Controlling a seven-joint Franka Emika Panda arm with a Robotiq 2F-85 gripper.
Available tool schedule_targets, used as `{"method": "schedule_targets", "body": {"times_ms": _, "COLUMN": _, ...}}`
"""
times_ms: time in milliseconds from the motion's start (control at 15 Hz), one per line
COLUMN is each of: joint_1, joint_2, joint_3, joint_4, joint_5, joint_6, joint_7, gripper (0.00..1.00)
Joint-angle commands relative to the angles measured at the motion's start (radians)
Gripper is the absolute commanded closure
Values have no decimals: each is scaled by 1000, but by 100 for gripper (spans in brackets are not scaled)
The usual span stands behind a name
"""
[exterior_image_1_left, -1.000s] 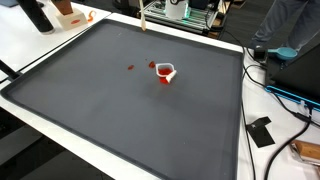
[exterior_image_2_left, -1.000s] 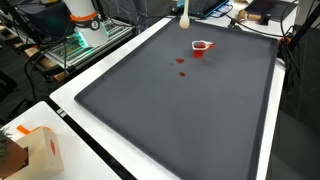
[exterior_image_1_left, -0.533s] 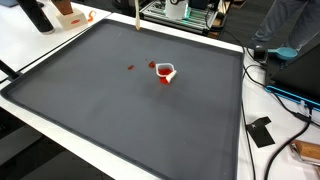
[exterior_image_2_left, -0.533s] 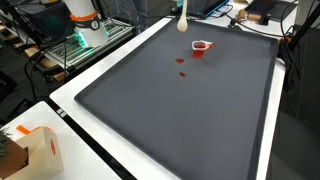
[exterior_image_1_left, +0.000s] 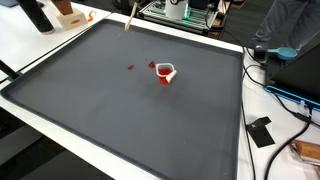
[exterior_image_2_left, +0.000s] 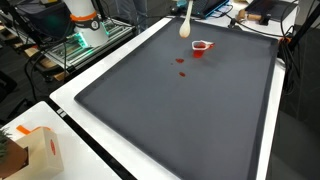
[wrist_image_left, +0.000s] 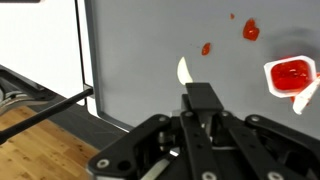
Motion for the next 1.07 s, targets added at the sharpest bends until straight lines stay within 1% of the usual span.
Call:
{"method": "schedule_targets", "body": {"times_ms": 0, "joint_1": 55, "joint_2": 95, "joint_3": 14, "joint_4": 51, "joint_5": -156, "joint_6": -91, "joint_7": 202, "gripper": 97}}
{"method": "schedule_targets", "body": {"times_ms": 267, "joint_1": 113, "joint_2": 190, "joint_3": 8, "joint_4": 100, "joint_5": -226, "joint_6": -175, "joint_7": 347, "gripper": 97}}
{"method": "schedule_targets", "body": {"times_ms": 600, "joint_1": 167, "joint_2": 301, "joint_3": -6, "joint_4": 151, "joint_5": -304, "joint_6": -236, "joint_7": 485, "gripper": 97}}
{"method": "schedule_targets", "body": {"times_ms": 800, "joint_1": 186, "joint_2": 361, "joint_3": -10, "joint_4": 180, "joint_5": -322, "joint_6": -261, "joint_7": 536, "gripper": 97}}
{"method": "schedule_targets", "body": {"times_ms": 1000, "joint_1": 198, "joint_2": 411, "joint_3": -17, "joint_4": 207, "joint_5": -314, "joint_6": -275, "joint_7": 555, "gripper": 97}}
